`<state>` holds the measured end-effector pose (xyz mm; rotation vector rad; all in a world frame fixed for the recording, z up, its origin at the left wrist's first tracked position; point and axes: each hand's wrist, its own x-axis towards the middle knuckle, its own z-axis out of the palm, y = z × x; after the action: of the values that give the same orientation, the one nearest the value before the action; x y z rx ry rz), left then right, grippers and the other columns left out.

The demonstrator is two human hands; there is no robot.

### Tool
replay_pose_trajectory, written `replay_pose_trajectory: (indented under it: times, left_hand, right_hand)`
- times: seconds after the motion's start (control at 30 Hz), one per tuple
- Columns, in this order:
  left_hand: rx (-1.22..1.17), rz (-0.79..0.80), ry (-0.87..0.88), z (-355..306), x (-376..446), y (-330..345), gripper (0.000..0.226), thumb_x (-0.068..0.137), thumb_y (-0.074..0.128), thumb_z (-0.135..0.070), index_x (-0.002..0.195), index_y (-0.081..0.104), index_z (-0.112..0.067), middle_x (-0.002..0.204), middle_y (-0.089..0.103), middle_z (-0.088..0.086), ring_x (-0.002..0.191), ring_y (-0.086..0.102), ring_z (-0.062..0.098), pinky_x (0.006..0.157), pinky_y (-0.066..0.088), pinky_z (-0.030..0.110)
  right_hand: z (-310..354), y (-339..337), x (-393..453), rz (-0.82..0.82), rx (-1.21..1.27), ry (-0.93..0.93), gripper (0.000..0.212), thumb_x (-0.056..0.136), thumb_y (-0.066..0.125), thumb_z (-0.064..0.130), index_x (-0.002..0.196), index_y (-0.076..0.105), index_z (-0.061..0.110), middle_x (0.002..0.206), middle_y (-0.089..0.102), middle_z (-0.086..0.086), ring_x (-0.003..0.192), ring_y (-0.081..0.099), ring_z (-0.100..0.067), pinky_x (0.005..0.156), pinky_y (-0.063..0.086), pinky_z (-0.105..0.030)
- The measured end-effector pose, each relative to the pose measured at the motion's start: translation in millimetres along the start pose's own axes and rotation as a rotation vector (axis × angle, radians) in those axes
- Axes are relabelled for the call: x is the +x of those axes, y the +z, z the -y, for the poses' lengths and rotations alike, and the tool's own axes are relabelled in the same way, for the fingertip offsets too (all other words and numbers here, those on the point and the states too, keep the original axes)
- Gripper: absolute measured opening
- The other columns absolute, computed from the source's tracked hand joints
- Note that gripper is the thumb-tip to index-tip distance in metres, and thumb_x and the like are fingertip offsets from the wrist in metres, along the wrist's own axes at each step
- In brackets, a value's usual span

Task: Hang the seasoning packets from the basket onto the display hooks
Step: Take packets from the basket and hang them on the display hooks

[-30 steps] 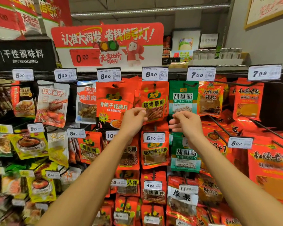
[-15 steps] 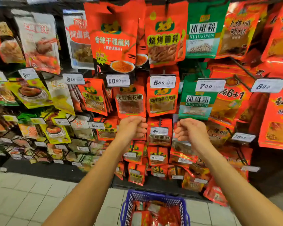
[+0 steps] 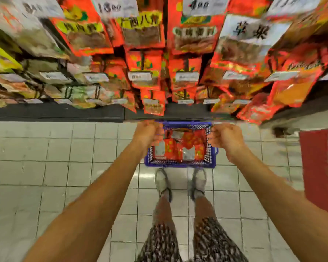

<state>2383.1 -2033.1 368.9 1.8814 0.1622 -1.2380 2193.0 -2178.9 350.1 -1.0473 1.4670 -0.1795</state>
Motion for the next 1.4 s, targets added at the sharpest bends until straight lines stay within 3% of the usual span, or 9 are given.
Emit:
replay_pose_trajectory:
  times: [0.13,0.2,0.6,0.7,0.77,0.87,0.97,1.17,1.4]
  left_hand:
    - [0.014,-0.033,-0.096,80,75,14,0.017,0.1,0.049,-0.002,0.088,0.06,-0.008,0.069,0.057,0.007,0.038,0.054,0.01,0.037,0.041,0.015]
    - [0.003,-0.03,-0.185,121,116,20,0.021,0.101,0.045,-0.001,0.084,0.056,-0.008,0.062,0.059,0.007,0.034,0.054,0.01,0.044,0.043,0.02]
    - [0.38,0.006,-0.237,299,331,58,0.01,0.092,0.059,-0.012,0.087,0.067,-0.009,0.089,0.071,0.015,0.08,0.065,0.032,0.074,0.054,0.04]
    - [0.68,-0.024,-0.113,333,377,60,0.008,0.087,0.064,-0.015,0.093,0.068,-0.019,0.106,0.072,0.009,0.09,0.066,0.027,0.069,0.053,0.028]
    - [0.885,0.0,-0.045,355,405,61,0.034,0.083,0.069,-0.015,0.115,0.064,-0.023,0.117,0.062,0.003,0.1,0.06,0.021,0.07,0.048,0.022]
    - [1.181,0.122,-0.001,386,441,66,0.091,0.081,0.077,-0.023,0.156,0.025,-0.022,0.159,0.029,0.014,0.146,0.032,0.037,0.114,0.041,0.047]
    - [1.278,0.171,0.025,401,457,77,0.118,0.084,0.078,-0.033,0.159,-0.014,-0.027,0.168,-0.017,0.011,0.155,-0.011,0.036,0.12,0.018,0.057]
    - [1.272,0.197,0.2,407,458,73,0.077,0.095,0.063,-0.031,0.157,0.017,-0.026,0.17,0.0,0.007,0.156,0.002,0.032,0.118,0.03,0.06]
    - [1.256,0.224,0.102,414,460,55,0.089,0.093,0.066,-0.025,0.161,0.008,-0.025,0.17,-0.005,0.007,0.156,-0.003,0.029,0.121,0.027,0.056]
  right_hand:
    - [-87,12,78,0.041,0.022,0.214,0.025,0.089,0.051,0.004,0.068,0.064,0.004,0.059,0.059,-0.012,0.046,0.056,-0.021,0.043,0.048,-0.02]
    - [-133,23,117,0.058,0.049,0.309,0.027,0.092,0.05,0.006,0.069,0.064,0.0,0.061,0.058,-0.012,0.046,0.057,-0.021,0.048,0.051,-0.023]
    - [-334,78,304,0.069,-0.365,0.38,0.01,0.09,0.062,0.009,0.08,0.064,0.01,0.055,0.064,-0.006,0.048,0.058,-0.024,0.052,0.052,-0.032]
    - [-363,98,334,0.107,-0.449,0.344,0.01,0.091,0.062,0.009,0.081,0.061,0.008,0.068,0.066,-0.016,0.052,0.061,-0.028,0.05,0.052,-0.035]
    - [-379,107,352,0.133,-0.568,0.284,0.015,0.091,0.059,0.01,0.077,0.061,0.006,0.084,0.069,-0.025,0.073,0.066,-0.037,0.072,0.059,-0.051]
    - [-397,114,373,0.192,-0.819,0.225,0.019,0.096,0.05,0.009,0.092,0.065,-0.002,0.11,0.067,-0.031,0.095,0.064,-0.038,0.094,0.055,-0.05]
    - [-408,120,383,0.125,-0.835,0.193,0.025,0.093,0.052,0.013,0.09,0.07,-0.004,0.096,0.071,-0.025,0.092,0.066,-0.039,0.084,0.054,-0.042]
    - [-413,154,375,0.292,-0.776,0.101,0.021,0.097,0.056,0.017,0.09,0.075,0.009,0.088,0.073,-0.008,0.087,0.067,-0.028,0.076,0.053,-0.033]
    - [-430,205,368,0.274,-0.794,0.142,0.019,0.096,0.06,0.031,0.086,0.065,0.016,0.075,0.06,-0.001,0.067,0.054,-0.014,0.053,0.036,-0.024]
